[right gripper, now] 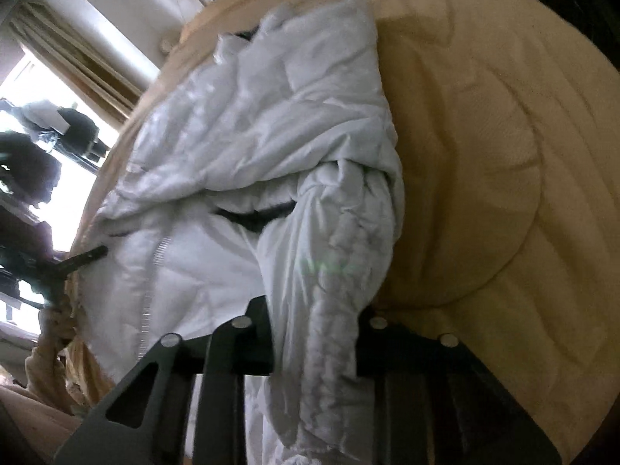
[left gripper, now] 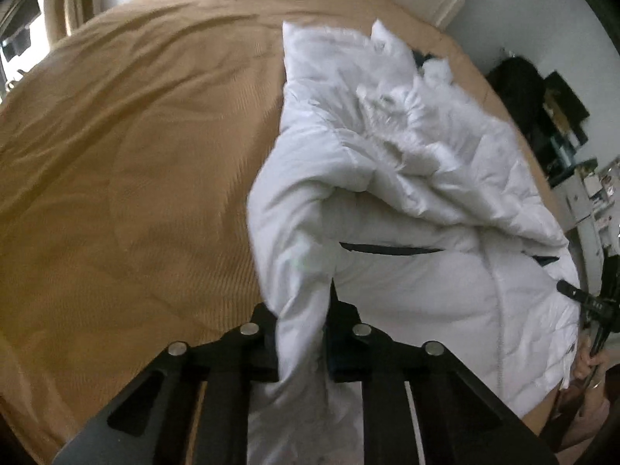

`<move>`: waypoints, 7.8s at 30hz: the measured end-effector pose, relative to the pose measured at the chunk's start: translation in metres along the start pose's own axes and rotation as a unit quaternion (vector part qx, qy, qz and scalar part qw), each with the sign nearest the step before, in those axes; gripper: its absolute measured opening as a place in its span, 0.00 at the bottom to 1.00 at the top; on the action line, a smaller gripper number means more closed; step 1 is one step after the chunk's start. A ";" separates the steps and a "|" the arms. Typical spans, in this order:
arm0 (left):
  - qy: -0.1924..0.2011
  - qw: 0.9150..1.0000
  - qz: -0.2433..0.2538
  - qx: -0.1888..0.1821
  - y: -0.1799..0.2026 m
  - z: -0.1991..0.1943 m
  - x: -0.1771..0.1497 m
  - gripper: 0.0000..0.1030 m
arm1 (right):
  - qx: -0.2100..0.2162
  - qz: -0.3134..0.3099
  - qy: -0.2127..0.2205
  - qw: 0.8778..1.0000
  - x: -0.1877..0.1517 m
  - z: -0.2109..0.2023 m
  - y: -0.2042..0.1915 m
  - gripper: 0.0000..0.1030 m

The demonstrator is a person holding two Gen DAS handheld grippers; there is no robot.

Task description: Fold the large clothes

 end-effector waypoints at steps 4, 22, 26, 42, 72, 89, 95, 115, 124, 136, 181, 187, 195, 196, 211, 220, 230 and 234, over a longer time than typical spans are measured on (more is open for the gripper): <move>0.002 1.000 0.000 0.006 -0.001 -0.021 -0.023 0.12 | 0.030 0.023 0.014 0.999 -0.017 -0.029 -0.005 0.23; -0.019 0.995 -0.066 -0.069 -0.042 -0.019 -0.126 0.77 | 0.091 0.118 -0.046 0.988 -0.125 0.016 0.028 0.73; -0.016 0.997 -0.053 -0.050 -0.033 -0.028 -0.130 0.21 | 0.107 0.129 -0.031 0.985 -0.120 0.016 0.022 0.28; 0.048 0.995 -0.010 -0.083 -0.026 -0.136 -0.161 0.17 | 0.137 0.029 0.032 0.990 -0.137 -0.101 -0.006 0.17; 0.023 0.984 -0.178 0.020 -0.024 0.125 0.213 0.22 | 0.167 0.312 0.036 0.935 0.224 0.118 0.103 0.27; 0.049 0.989 -0.125 0.061 -0.001 0.139 0.215 0.22 | -0.037 -0.063 0.233 0.970 0.140 0.029 -0.113 1.00; 0.048 0.989 -0.131 0.045 -0.004 0.137 0.215 0.23 | -0.155 -0.117 0.141 0.971 0.113 0.145 -0.120 1.00; 0.174 0.973 -0.146 0.039 -0.028 -0.035 0.252 0.83 | -0.167 -0.141 0.164 0.962 0.099 0.156 -0.112 1.00; 0.159 0.982 0.082 0.054 0.124 0.027 0.162 0.99 | -0.171 -0.141 0.166 0.961 0.096 0.151 -0.116 1.00; 0.093 0.987 0.072 0.112 0.104 0.120 0.144 1.00 | -0.160 -0.145 0.176 0.961 0.114 0.095 -0.123 1.00; 0.027 0.973 0.083 0.212 0.111 0.174 0.265 1.00 | -0.202 -0.032 0.146 0.968 0.134 0.113 0.027 1.00; 0.085 0.982 -0.059 0.160 0.005 0.072 0.274 0.97 | -0.192 0.029 0.164 0.967 0.128 0.089 0.044 1.00; 0.138 0.969 -0.189 -0.077 -0.034 0.008 0.129 0.99 | -0.056 0.173 0.171 0.968 0.079 0.028 0.099 1.00; 0.137 0.965 -0.197 -0.102 -0.031 0.012 0.112 0.99 | -0.015 0.194 0.165 0.967 0.067 0.027 0.104 1.00; 0.082 0.925 -0.281 -0.244 -0.003 0.110 0.109 0.99 | 0.198 0.278 0.097 0.935 0.056 0.088 0.094 1.00; 0.099 0.935 -0.274 -0.203 0.014 0.130 0.144 0.56 | 0.192 0.260 0.128 0.938 0.086 0.098 0.089 0.62; 0.098 0.944 -0.249 -0.195 0.031 0.054 0.090 0.35 | 0.215 0.212 0.122 0.946 0.044 0.021 0.063 0.48; 0.074 0.947 -0.255 -0.179 0.027 0.059 0.049 0.46 | 0.221 0.234 0.073 0.944 -0.021 0.011 0.073 0.50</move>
Point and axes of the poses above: each gripper's, at about its wrist camera, not at the fingertips, and z roughly the way its jaws point, y to its right, x to its top, the point moved 2 cm from there along z, roughly the way its jaws point, and after that the axes turned 1 degree about -x, right-handed, at the moved point
